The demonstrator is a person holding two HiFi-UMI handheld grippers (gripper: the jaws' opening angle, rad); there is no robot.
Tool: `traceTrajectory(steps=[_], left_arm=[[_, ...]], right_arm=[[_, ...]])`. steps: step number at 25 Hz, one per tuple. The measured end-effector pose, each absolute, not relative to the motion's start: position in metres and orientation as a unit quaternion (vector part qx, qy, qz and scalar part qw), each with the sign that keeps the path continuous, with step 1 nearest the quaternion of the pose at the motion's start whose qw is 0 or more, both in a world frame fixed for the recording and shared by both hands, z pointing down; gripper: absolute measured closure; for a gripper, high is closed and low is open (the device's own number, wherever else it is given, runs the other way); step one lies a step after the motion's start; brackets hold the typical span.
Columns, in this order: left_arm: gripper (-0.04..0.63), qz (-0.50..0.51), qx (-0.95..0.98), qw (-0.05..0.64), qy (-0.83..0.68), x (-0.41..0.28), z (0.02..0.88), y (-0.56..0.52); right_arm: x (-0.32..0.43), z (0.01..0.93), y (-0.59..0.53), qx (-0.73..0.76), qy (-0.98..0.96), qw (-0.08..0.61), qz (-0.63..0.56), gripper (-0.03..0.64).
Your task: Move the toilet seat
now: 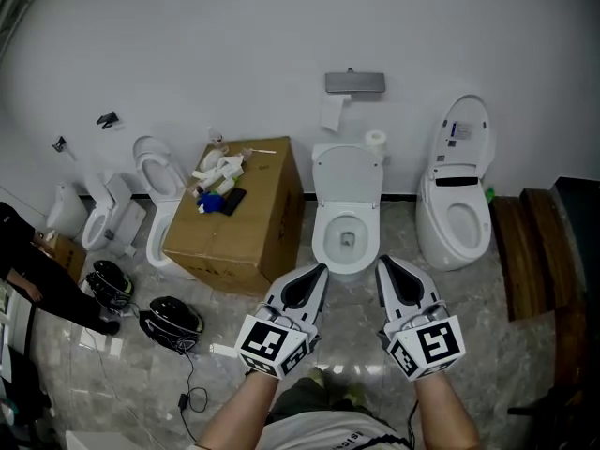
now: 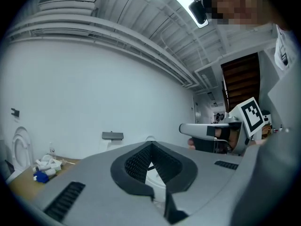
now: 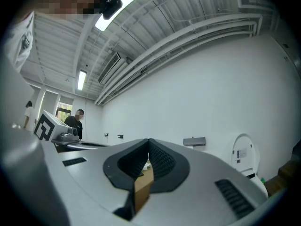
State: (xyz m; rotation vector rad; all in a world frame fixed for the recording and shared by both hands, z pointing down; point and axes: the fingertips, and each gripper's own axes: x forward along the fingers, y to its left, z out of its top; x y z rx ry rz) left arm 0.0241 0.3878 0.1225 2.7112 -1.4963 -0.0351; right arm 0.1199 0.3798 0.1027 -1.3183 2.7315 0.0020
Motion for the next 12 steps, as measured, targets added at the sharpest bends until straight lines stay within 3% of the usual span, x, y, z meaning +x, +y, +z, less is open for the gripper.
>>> traceTrajectory(steps=[12], left_arm=[[0.588, 0.004, 0.865, 0.026, -0.501, -0.023, 0.176, 0.291]], right_arm=[[0.071, 0.140, 0.283, -0.440, 0.897, 0.037, -0.001, 0.603]])
